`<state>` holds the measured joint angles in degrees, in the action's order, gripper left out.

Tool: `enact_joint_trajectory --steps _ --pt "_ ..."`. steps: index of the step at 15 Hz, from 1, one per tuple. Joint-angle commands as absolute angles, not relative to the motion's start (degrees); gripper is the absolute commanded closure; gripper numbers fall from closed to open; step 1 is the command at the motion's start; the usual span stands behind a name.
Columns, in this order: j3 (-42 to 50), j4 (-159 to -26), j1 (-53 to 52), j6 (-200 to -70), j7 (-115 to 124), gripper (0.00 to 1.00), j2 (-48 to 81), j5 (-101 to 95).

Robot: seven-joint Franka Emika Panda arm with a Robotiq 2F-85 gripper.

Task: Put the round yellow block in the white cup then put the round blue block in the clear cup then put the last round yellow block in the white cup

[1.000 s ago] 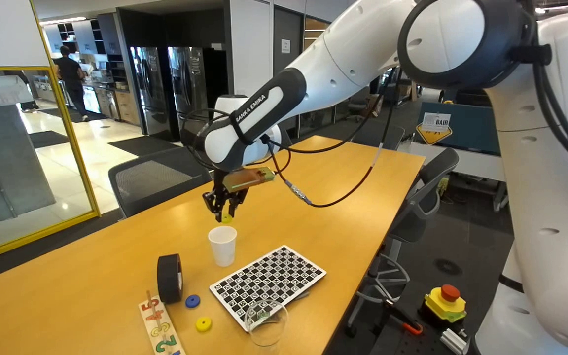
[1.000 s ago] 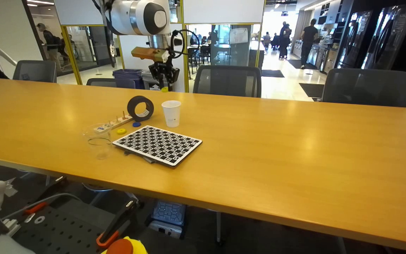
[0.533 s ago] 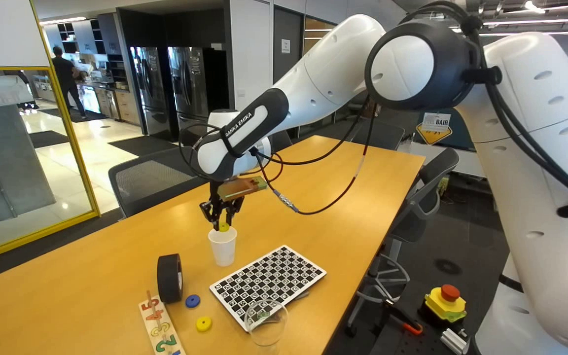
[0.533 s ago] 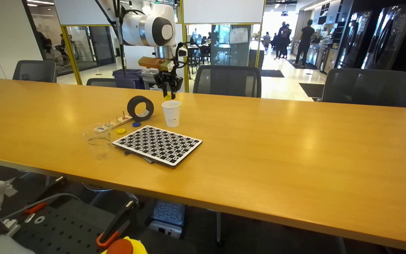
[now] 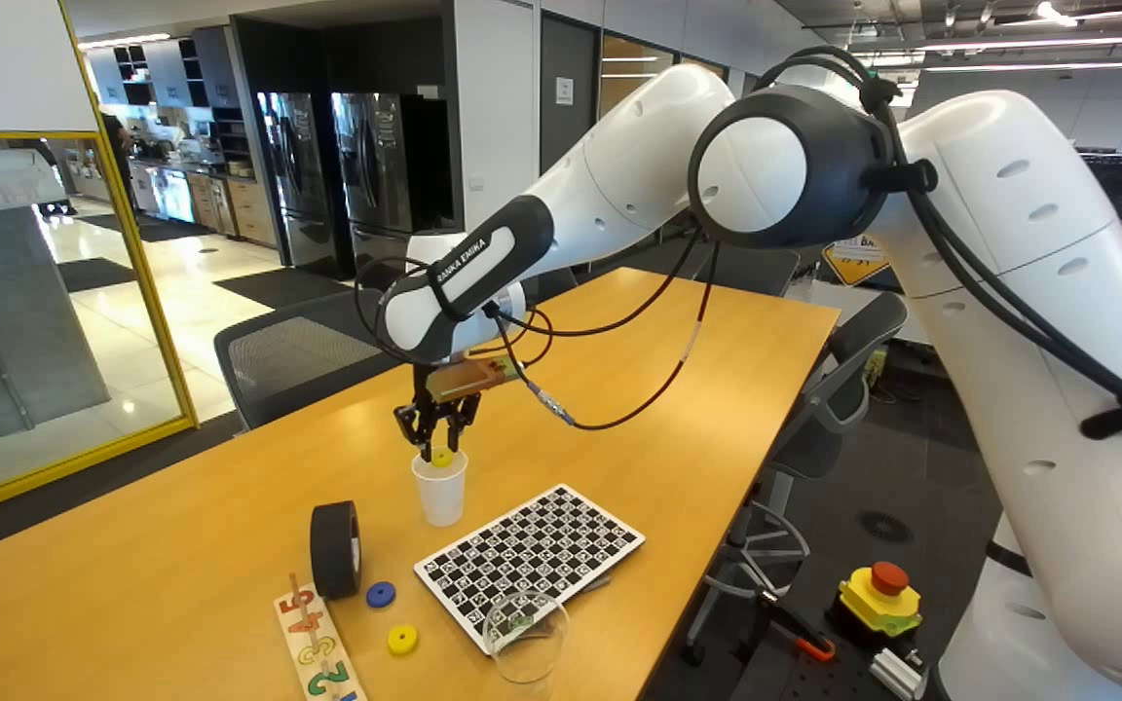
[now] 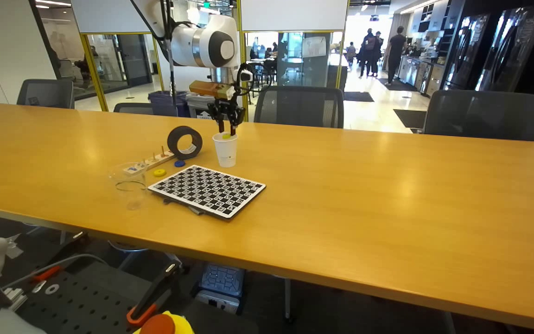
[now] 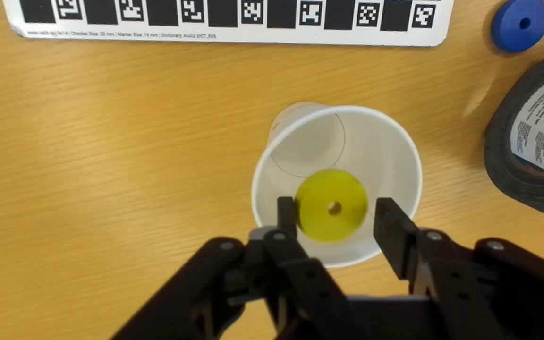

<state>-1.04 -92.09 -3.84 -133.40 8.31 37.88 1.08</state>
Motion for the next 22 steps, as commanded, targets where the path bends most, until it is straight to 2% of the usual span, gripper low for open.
enact_joint_trajectory --steps 1,3,4,11,22 --pt "-1.2 -89.59 -3.81 -131.19 8.03 0.19 38.38 1.79" --pt "-1.17 -91.78 -4.39 -132.08 8.5 0.04 36.48 1.43" --pt "-1.23 -93.69 -4.95 -132.89 8.66 0.0 34.86 1.05" --pt "-5.36 -105.95 -10.62 -135.85 2.97 0.0 26.18 -3.97" --pt "-11.19 -111.88 -10.59 -144.41 -21.26 0.0 30.96 -9.77"
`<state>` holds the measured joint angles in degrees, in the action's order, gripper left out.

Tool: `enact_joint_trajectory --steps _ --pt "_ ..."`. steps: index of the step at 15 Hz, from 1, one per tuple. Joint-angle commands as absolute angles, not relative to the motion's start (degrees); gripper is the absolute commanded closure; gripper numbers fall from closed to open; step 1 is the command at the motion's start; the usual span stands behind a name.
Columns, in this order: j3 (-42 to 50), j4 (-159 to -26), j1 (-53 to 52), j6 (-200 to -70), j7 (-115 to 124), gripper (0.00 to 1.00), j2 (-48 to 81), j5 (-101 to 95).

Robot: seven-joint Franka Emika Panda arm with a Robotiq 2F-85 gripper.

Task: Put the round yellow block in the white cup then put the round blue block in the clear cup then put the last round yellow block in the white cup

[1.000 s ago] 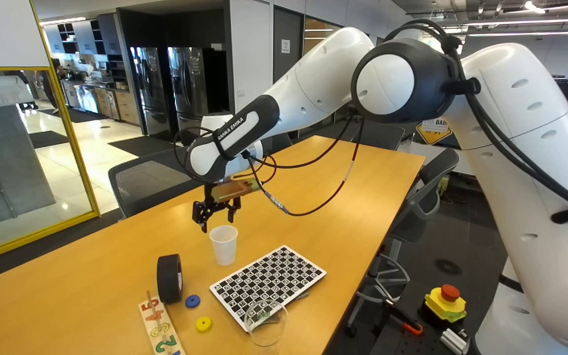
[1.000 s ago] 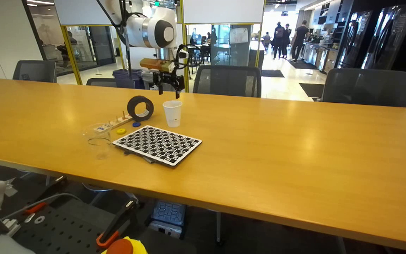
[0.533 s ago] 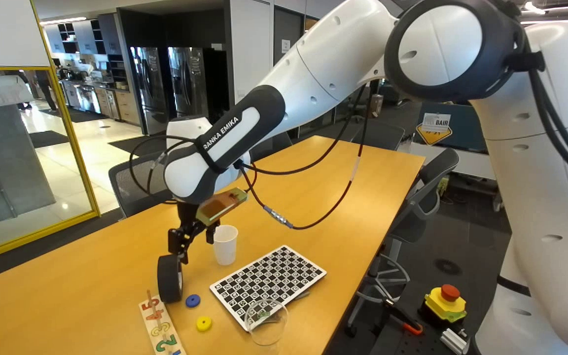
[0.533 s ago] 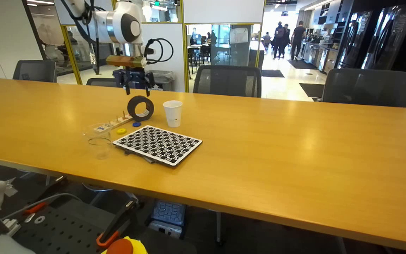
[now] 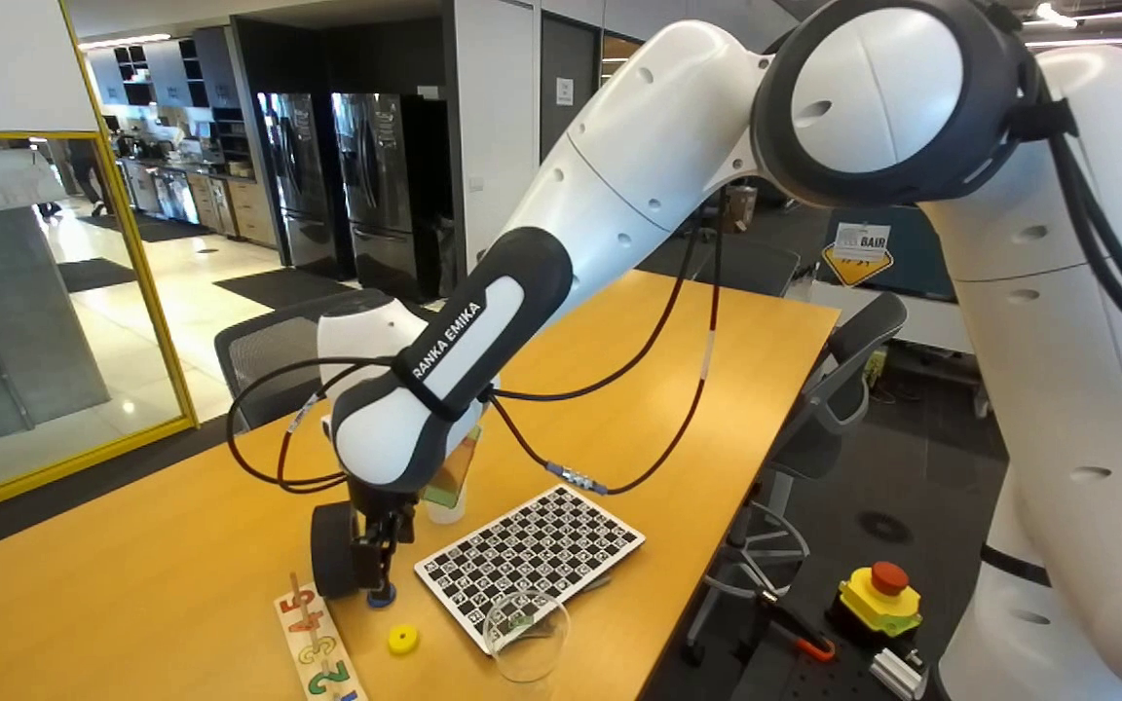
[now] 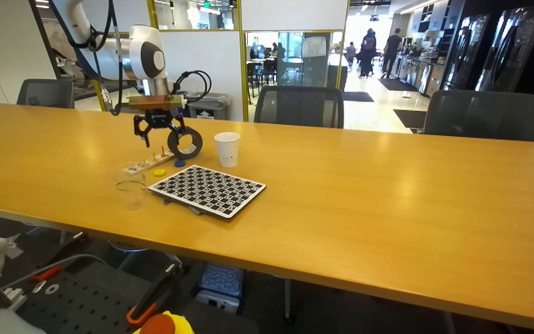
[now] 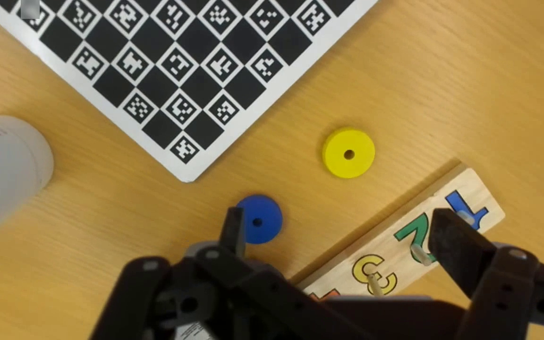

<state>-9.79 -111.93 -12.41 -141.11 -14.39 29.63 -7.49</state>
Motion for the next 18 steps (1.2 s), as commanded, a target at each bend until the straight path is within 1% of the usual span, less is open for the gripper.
enact_joint_trajectory --steps 1,8,18 --pt "-11.32 -111.1 -10.35 -144.58 -23.21 0.0 31.88 -10.28" --pt "-11.4 -106.53 -9.36 -146.01 -28.43 0.0 36.95 -11.75" --pt "-10.69 -98.44 -9.66 -145.28 -28.54 0.0 44.09 -12.36"
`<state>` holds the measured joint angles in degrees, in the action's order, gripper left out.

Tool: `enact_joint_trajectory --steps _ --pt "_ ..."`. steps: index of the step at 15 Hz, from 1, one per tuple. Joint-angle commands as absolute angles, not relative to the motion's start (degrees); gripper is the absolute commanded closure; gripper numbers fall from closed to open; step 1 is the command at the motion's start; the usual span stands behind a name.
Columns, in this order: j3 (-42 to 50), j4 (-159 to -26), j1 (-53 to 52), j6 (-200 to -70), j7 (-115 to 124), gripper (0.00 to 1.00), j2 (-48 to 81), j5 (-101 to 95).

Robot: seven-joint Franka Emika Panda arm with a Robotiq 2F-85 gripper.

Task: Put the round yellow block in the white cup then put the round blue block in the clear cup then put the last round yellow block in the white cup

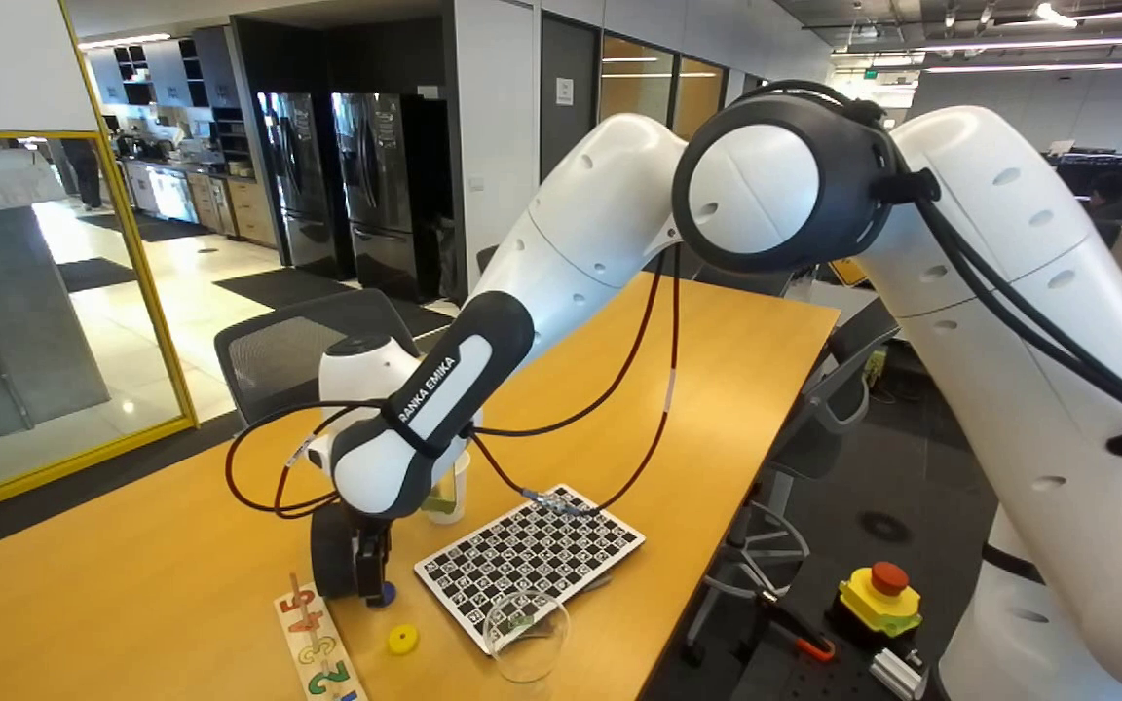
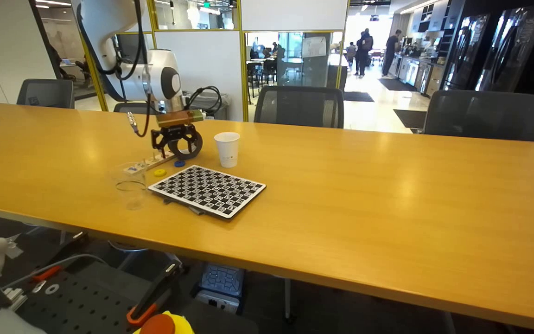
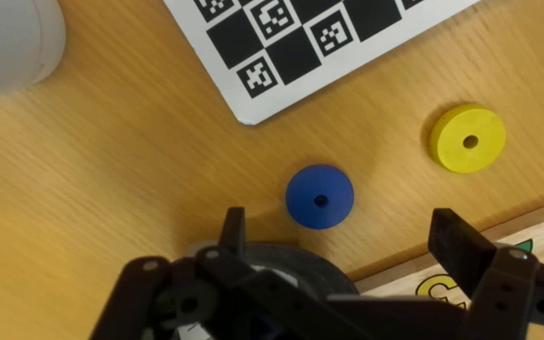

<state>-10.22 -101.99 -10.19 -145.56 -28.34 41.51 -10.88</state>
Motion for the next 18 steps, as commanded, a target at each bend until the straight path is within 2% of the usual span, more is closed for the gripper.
enact_joint_trajectory --steps 1,13,14,15,18 --pt "-10.76 -97.89 -9.54 -145.18 -28.6 0.0 44.67 -12.26" --pt "-10.54 -93.84 -9.19 -144.27 -28.29 0.0 48.77 -12.2" --pt "-10.45 -93.72 -9.27 -144.62 -28.13 0.25 48.95 -12.27" --pt "-10.35 -93.66 -9.34 -144.78 -28.14 0.26 49.05 -12.43" --pt "-10.22 -93.6 -9.44 -144.67 -27.88 0.49 48.97 -12.46"
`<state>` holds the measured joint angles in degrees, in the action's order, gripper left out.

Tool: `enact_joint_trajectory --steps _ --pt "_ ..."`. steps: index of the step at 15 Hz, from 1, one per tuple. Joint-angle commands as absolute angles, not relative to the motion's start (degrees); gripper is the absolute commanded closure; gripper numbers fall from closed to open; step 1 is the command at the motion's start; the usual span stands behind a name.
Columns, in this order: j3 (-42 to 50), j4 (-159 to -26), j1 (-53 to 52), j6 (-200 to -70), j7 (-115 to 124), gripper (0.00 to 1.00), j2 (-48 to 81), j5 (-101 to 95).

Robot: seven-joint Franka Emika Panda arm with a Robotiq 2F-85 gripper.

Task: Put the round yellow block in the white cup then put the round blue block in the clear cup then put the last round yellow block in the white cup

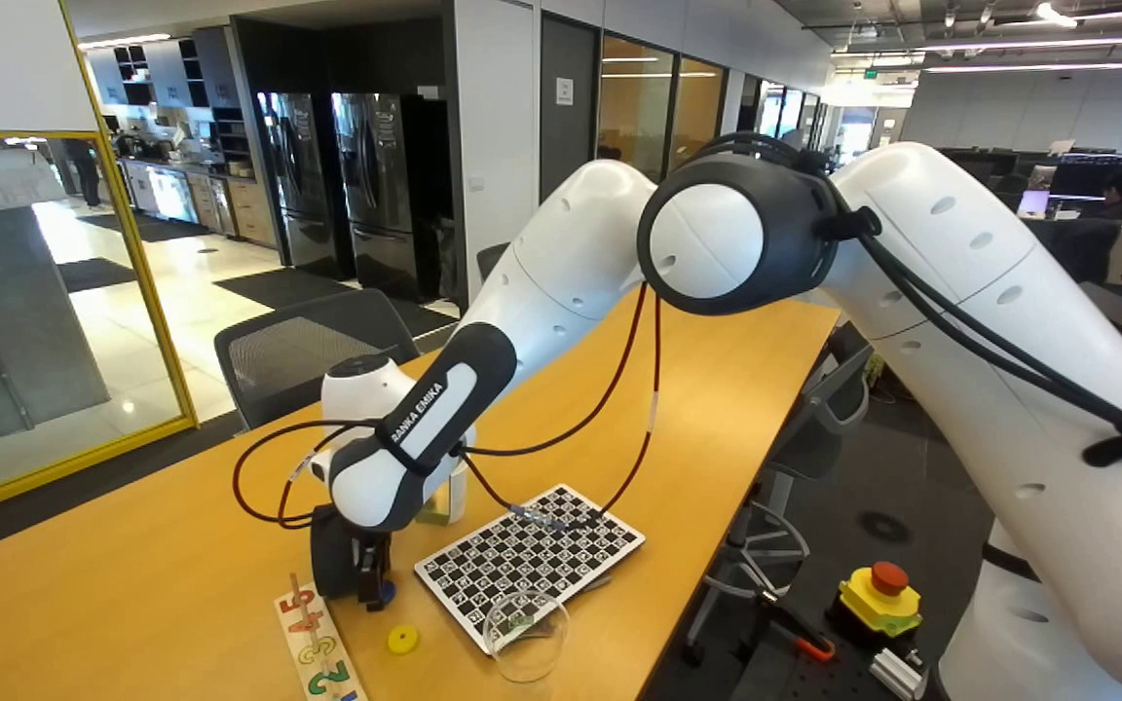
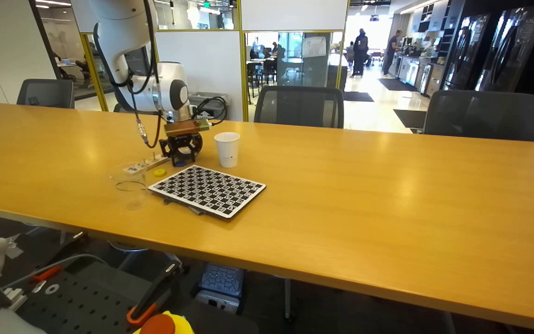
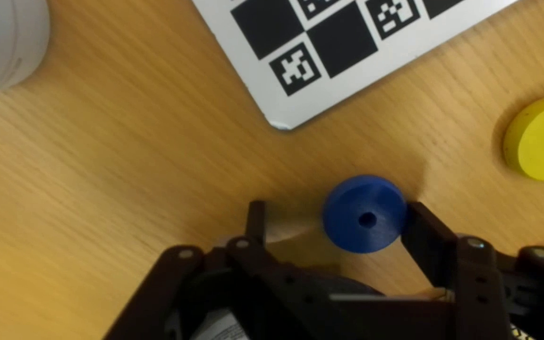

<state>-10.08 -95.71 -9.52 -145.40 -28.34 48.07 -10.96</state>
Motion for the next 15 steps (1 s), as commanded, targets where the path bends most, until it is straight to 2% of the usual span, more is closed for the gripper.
enact_joint_trajectory --steps 1,4,10,15 --pt "-10.01 -93.4 -9.58 -144.35 -27.63 0.58 48.85 -12.54" --pt "-9.49 -93.14 -9.97 -143.22 -27.04 0.8 48.46 -12.75" --pt "-9.78 -96.74 -10.41 -139.3 -24.06 0.78 43.58 -11.73" --pt "-9.1 -103.61 -13.11 -134.69 -13.73 0.78 33.93 -11.18"
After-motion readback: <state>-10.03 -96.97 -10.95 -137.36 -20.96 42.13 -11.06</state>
